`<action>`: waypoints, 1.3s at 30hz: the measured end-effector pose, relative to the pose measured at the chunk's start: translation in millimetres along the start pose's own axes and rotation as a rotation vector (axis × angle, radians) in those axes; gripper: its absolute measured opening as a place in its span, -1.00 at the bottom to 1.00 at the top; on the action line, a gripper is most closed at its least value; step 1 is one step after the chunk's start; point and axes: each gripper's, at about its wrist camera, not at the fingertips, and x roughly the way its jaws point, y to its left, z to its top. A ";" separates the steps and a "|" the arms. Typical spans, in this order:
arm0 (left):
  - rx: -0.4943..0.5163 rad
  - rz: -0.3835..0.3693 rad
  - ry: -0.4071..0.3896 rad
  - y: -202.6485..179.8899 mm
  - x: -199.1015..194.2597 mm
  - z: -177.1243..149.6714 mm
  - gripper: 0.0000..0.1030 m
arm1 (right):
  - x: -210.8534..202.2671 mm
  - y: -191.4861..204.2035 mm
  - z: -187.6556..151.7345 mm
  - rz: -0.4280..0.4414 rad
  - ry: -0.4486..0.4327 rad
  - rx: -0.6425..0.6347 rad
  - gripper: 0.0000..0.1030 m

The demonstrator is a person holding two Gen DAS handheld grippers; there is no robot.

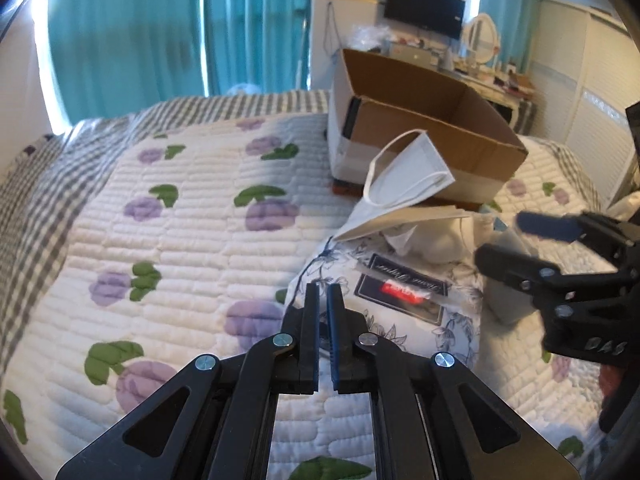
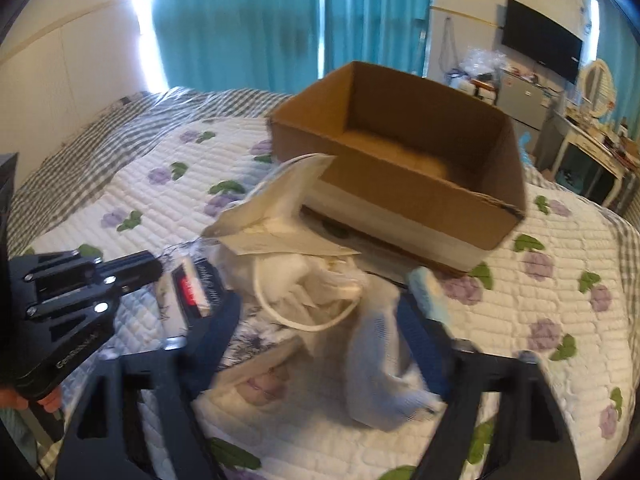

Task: Organize soft objects
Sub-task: 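Grasp the white face mask with the right gripper and lift it, then grasp the white cloth with the left gripper while the right gripper carries the mask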

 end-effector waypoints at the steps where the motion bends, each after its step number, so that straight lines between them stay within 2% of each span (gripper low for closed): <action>1: -0.004 0.001 0.001 0.6 1.0 0.1 -0.88 | 3.8 3.6 -0.1 0.011 0.013 -0.014 0.06; 2: -0.002 0.004 0.000 0.3 0.9 0.4 -0.88 | 8.3 7.0 -0.8 0.023 0.025 -0.028 -0.02; 6: 0.012 0.016 -0.003 -2.3 0.2 -0.1 -0.87 | 15.2 12.9 -3.2 0.050 0.041 -0.049 -0.92; 13: 0.011 0.027 -0.010 -2.8 -1.5 0.4 -0.87 | -21.0 7.6 10.8 0.063 -0.042 -0.059 -0.96; 19: -0.007 0.024 -0.025 -1.3 -8.3 3.7 -0.86 | -53.0 -0.8 38.6 0.005 -0.133 -0.071 -0.98; 21: -0.008 0.028 -0.033 -2.2 -11.2 6.3 -0.77 | -68.4 -5.9 50.7 -0.020 -0.178 -0.069 -0.98; 22: -0.006 0.030 -0.038 -3.0 -12.7 7.4 -0.36 | -78.6 -9.5 57.6 -0.040 -0.209 -0.066 -0.98; 23: -0.004 0.027 -0.043 -4.0 -14.3 8.4 0.24 | -85.0 -11.4 61.9 -0.049 -0.226 -0.062 -0.98; 24: -0.009 0.029 -0.055 -4.9 -17.1 9.3 0.42 | -93.4 -15.0 67.5 -0.060 -0.250 -0.055 -0.98; 25: -0.018 0.035 -0.076 -4.8 -20.6 9.8 0.51 | -101.5 -18.5 71.5 -0.072 -0.270 -0.049 -0.98; 27: -0.021 0.025 -0.134 -8.4 -31.3 11.8 0.51 | -115.2 -25.9 77.2 -0.100 -0.296 -0.042 -0.98; 31: 0.014 0.006 -0.152 -21.9 -35.3 20.8 0.51 | -133.0 -43.3 74.0 -0.155 -0.320 -0.025 -0.98; 39: 0.065 -0.059 -0.092 -58.4 -7.0 27.4 0.51 | -134.4 -89.9 43.7 -0.197 -0.303 0.057 -0.98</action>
